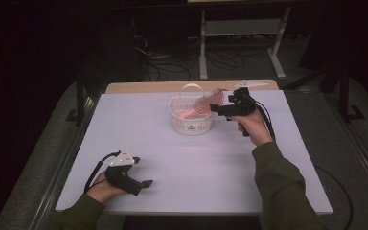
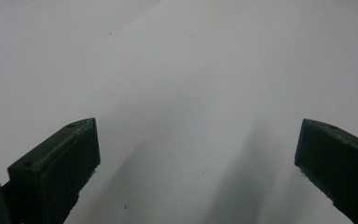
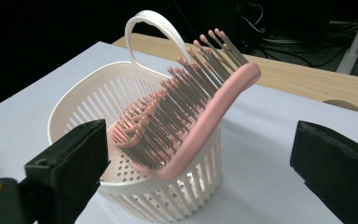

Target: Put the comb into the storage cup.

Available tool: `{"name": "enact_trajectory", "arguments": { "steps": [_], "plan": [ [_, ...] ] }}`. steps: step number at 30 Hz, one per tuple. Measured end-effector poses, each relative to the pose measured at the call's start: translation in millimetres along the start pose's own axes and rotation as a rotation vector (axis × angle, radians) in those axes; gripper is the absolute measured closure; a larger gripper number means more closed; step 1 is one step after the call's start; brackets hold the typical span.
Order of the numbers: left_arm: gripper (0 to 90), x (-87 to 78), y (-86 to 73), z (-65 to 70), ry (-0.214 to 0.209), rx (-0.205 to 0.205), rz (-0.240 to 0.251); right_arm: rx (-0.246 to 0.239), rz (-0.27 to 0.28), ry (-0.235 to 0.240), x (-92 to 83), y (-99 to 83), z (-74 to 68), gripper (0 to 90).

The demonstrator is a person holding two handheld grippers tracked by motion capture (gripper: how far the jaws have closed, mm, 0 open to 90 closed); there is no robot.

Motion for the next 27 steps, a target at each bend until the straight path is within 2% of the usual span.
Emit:
{"name": "enact_trajectory", "arguments": {
  "steps": [8,20,27],
  "plan": [
    [0.0,-0.4,-1.0,0.1,-0.002,0.000,0.001,-0.040,-0.033,0.008,-6.7,-8.3,-7.7,4.0],
    [0.0,-0.2,-2.2,-1.1,0.002,0.000,-0.003,-0.066,-0.052,0.021,-17.1,-24.0,-18.4,4.3],
    [0.0,-0.6,-2.2,-1.7,0.009,0.001,-0.001,-0.073,-0.055,0.036,-24.9,-40.7,-28.1,4.4]
  ]
}}
Point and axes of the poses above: each handheld gripper's, and its own axes: x roughly forward along the jaws, y roughly out of its top, z roughly to its right, the point moved 10 cm from there along x, roughly forward along the jaws, and after that the axes turned 14 degrees about y, right-handed, at the moved point
